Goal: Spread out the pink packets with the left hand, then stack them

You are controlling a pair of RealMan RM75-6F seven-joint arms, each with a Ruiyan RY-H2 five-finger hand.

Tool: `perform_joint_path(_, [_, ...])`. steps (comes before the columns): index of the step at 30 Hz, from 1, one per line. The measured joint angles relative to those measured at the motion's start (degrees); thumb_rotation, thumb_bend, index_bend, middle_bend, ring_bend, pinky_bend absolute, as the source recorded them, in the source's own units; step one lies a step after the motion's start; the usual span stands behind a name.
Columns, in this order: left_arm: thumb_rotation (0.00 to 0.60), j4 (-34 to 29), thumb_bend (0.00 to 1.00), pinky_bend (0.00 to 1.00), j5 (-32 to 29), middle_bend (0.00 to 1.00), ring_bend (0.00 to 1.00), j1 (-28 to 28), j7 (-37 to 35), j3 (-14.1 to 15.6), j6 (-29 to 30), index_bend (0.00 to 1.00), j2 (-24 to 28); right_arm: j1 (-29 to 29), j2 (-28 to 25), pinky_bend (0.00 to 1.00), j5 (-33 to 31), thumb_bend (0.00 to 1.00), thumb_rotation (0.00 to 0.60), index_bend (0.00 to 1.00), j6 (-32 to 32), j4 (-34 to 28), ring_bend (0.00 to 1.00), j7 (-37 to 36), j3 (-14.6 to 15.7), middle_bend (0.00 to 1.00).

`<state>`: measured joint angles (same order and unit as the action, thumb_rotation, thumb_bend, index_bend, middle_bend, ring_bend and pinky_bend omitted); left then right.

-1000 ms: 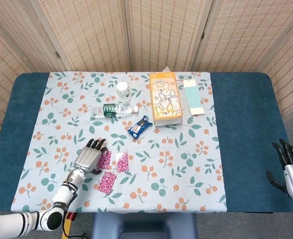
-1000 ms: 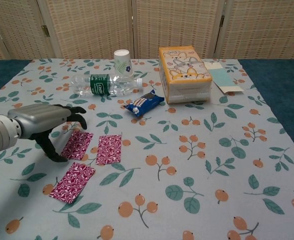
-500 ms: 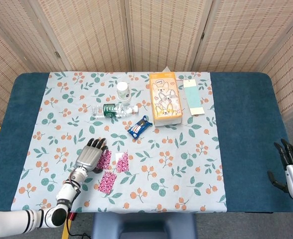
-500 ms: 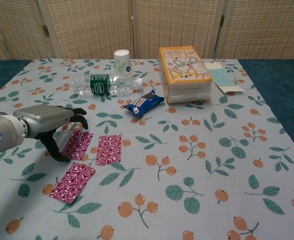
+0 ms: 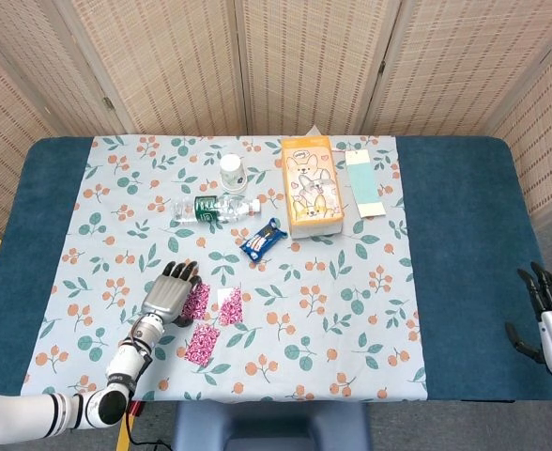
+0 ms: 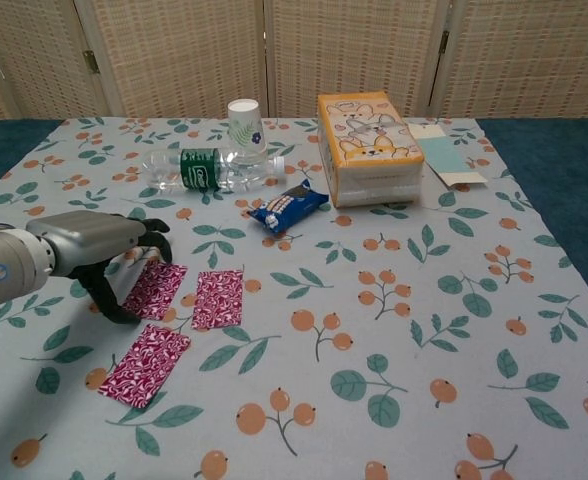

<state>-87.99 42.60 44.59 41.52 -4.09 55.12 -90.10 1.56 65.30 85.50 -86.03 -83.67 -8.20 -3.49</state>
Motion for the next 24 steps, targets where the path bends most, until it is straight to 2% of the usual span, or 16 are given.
perform_joint_path(15, [0.600, 1.0, 0.24, 0.00, -1.2, 0.02, 0.00, 0.9, 0.0, 0.7, 0.4, 0.26, -0.6, -0.1, 0.2, 0.00, -0.2, 0.39, 0.600, 0.00, 0.2, 0.4, 0.00, -0.4, 0.0, 0.00])
perform_joint_path(24, [0.600, 1.6, 0.24, 0.00, 0.1, 0.02, 0.00, 0.7, -1.2, 0.7, 1.3, 0.32, -1.1, -0.1, 0.3, 0.00, -0.2, 0.39, 0.600, 0.00, 0.1, 0.6, 0.00, -0.6, -0.1, 0.00])
